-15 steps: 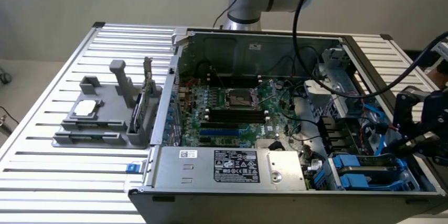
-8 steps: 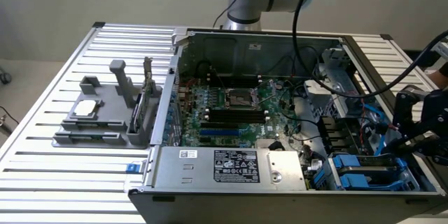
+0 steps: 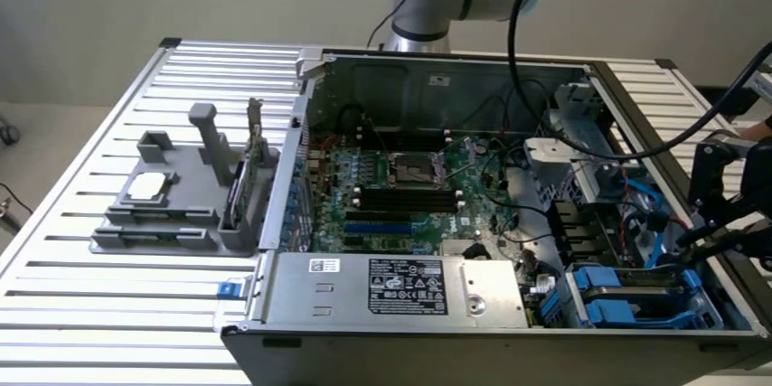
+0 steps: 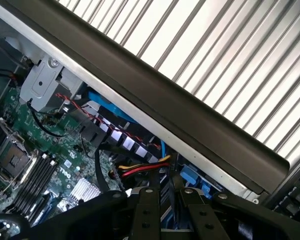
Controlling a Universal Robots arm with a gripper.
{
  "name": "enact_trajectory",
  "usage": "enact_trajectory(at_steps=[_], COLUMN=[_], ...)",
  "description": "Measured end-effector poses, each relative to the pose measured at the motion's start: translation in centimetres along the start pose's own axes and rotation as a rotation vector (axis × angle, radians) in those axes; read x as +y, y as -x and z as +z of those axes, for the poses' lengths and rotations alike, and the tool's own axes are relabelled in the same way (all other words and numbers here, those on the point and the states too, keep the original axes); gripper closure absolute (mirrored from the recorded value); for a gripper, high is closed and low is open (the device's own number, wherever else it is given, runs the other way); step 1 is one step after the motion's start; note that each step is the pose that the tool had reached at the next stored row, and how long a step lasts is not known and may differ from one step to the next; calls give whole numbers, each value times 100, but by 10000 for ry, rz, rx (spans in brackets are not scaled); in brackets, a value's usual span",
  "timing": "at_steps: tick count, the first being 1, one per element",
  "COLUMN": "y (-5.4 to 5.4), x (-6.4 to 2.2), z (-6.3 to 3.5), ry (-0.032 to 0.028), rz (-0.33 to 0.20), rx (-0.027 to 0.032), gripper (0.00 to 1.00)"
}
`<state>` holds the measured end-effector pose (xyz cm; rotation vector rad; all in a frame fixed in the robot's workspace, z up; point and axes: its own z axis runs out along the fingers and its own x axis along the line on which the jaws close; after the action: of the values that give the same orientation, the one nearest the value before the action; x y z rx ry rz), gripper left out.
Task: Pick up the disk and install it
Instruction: 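Insert the disk into the insertion slot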
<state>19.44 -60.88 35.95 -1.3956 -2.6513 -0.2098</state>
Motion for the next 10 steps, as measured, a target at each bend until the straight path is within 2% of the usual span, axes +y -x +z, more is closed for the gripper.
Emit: enact_trajectory(at_steps=[5,10], y=[-3,71], x=[-2,-55], z=[-54,-90], ry=[0,-1], rz=[5,6], rx=[-2,-4], gripper=[78,78])
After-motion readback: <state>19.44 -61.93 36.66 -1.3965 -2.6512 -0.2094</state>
